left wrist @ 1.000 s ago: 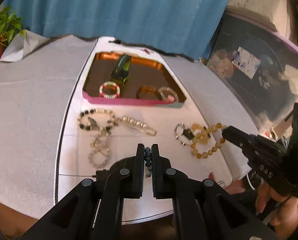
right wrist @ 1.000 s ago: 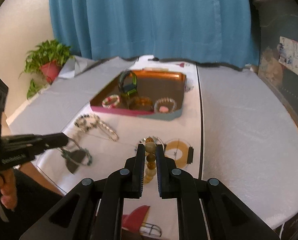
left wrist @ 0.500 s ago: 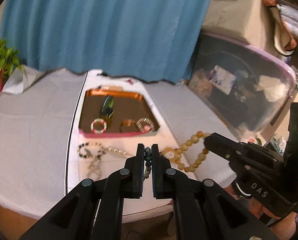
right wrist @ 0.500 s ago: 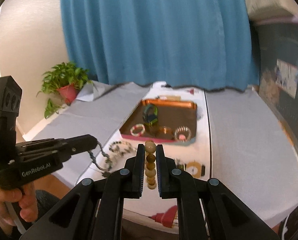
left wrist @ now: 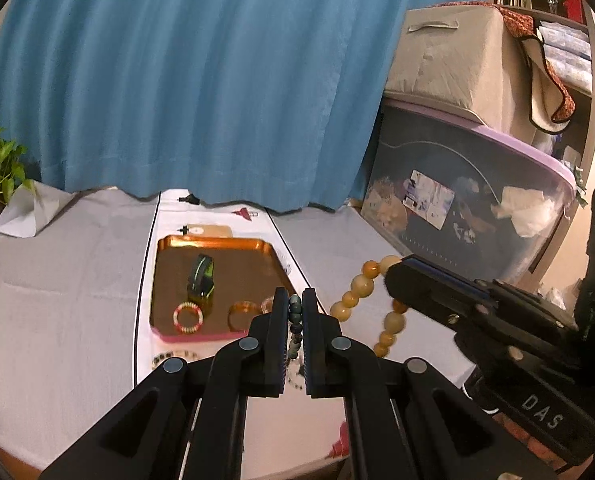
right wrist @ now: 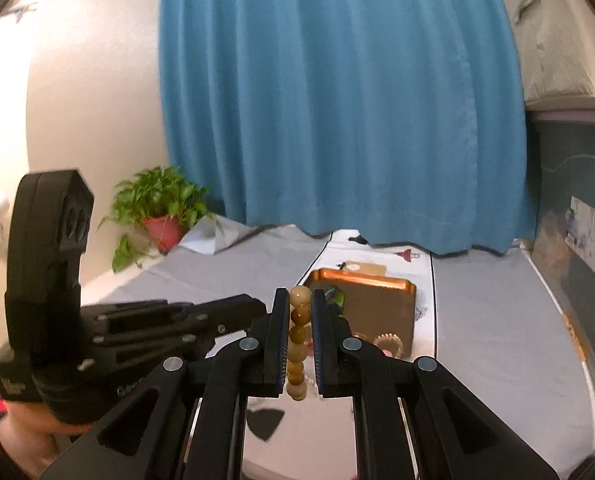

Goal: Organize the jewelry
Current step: 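Carry both bracelets into the copper tray while both tools open to release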

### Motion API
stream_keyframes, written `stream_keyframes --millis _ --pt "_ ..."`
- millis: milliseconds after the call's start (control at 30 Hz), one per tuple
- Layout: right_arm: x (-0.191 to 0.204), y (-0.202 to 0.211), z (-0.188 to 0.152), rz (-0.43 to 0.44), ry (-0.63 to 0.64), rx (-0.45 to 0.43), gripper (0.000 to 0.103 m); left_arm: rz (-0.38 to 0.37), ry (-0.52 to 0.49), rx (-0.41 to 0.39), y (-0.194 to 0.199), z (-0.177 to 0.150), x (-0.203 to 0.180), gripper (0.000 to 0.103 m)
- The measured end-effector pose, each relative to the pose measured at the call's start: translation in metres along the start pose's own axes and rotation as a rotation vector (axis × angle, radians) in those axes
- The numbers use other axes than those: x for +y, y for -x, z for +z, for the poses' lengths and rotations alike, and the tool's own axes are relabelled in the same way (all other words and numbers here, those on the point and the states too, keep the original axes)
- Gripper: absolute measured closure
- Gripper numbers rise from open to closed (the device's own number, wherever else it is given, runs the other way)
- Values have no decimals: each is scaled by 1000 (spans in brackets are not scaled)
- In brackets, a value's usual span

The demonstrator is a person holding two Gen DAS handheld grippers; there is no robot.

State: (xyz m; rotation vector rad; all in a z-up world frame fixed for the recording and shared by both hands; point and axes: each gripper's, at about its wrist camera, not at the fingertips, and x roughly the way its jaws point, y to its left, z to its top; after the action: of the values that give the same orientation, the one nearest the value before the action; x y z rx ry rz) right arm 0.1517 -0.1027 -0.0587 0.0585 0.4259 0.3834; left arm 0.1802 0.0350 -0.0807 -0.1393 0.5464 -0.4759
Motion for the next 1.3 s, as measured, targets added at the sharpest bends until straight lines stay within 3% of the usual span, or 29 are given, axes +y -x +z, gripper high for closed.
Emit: stream_keyframes --millis 133,267,500,667,767,833,1000,1100,1300 --pt "-2 -19 7 -56 17 -10 92 -7 1 -15 -9 10 7 99" --pt "-13 -39 12 -45 -27 5 92 -23 5 -29 -19 21 17 99" --pt "-22 -68 18 9 18 -10 92 -27 9 -83 -24 42 28 99" --pt "-33 -81 31 21 -9 -72 92 -46 36 -139 -30 60 42 99" --pt "-45 -92 37 -10 -9 -106 92 -33 25 -164 -38 65 53 99" --pt "-58 -108 36 -7 -25 -94 92 15 -25 -196 -50 66 64 99" --pt "-81 -147 29 -51 -8 -63 92 10 -28 -145 -99 52 97 99" --pt "-92 -169 20 -47 -28 -33 92 -33 -25 -138 -121 34 116 99" --pt "-112 -225 -9 -43 -67 98 92 25 60 22 -175 3 163 99"
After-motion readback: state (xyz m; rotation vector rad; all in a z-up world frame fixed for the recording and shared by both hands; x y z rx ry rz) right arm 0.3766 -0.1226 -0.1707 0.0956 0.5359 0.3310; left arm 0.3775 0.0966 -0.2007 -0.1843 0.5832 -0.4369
